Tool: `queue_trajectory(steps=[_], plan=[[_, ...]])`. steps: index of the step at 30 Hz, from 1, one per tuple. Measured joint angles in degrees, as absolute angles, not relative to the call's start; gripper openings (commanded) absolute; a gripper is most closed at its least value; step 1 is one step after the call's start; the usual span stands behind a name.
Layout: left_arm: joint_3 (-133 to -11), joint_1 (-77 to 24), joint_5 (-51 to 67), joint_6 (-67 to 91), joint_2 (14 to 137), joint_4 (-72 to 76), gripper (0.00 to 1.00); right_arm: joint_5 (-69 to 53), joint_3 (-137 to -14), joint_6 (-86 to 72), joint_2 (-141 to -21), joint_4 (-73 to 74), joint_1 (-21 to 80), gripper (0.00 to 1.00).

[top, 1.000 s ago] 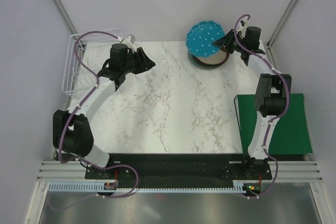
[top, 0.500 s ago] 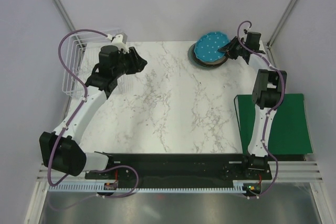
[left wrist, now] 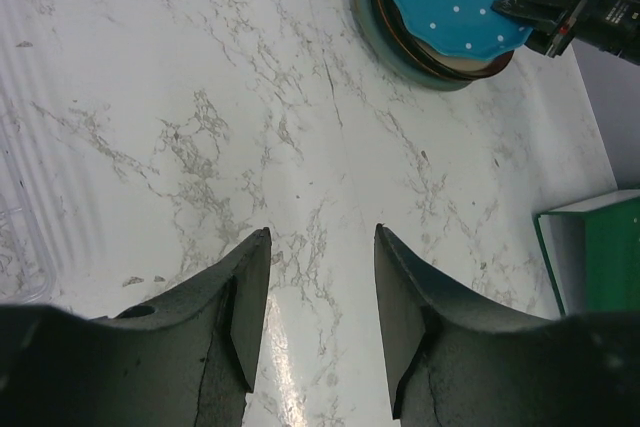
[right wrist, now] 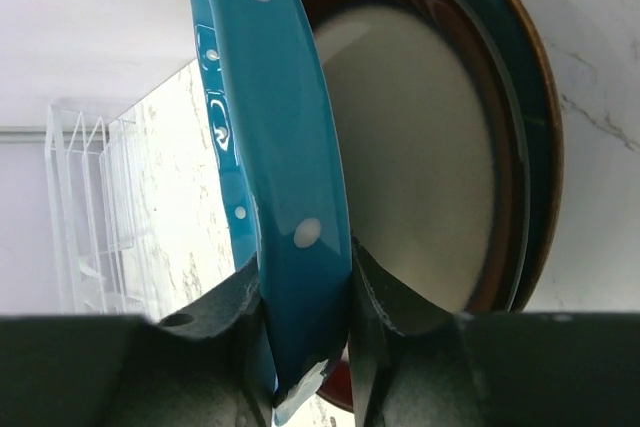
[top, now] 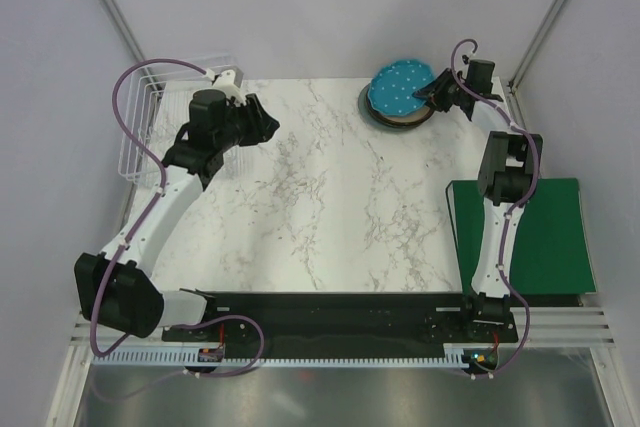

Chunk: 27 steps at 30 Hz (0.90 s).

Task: Unload the plates from the dish rack

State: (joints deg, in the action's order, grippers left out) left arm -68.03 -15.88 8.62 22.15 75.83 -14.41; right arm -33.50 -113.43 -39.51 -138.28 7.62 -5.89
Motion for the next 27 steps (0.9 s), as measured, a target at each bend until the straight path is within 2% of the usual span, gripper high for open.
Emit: queue_trajectory(steps=[1, 4, 5, 7, 15, 18, 27], plan=[[-67.96, -15.88, 8.62, 22.13, 75.70, -14.46, 0.52, -33.78, -113.51, -39.83, -138.52, 7.49, -5.89, 0.47], [-67.68, -15.88, 8.60, 22.13, 75.22, -14.57, 0.52, -34.15, -113.67, -40.25, -138.67, 7.33, -5.96, 0.51], [-67.57, -15.88, 8.62, 22.13, 75.02, -14.57, 0.52, -34.26, -113.75, -40.29, -138.67, 7.29, -6.07, 0.58], [-67.35, -15.88, 8.62, 22.13, 74.78, -14.68, 0.52, -34.35, -113.84, -40.27, -138.67, 7.20, -6.20, 0.58], [-66.52, -15.88, 8.67, 22.13, 74.61, -14.87, 0.51, -34.44, -113.84, -37.39, -138.67, 8.84, -5.98, 0.71], [-66.00, -15.88, 8.69, 22.13, 74.61, -14.92, 0.51, -33.91, -113.84, -35.03, -138.34, 10.66, -5.61, 0.71], [-64.86, -15.88, 8.88, 22.11, 73.65, -15.16, 0.51, -27.86, -120.27, -24.43, -137.53, 26.04, -3.05, 0.74]])
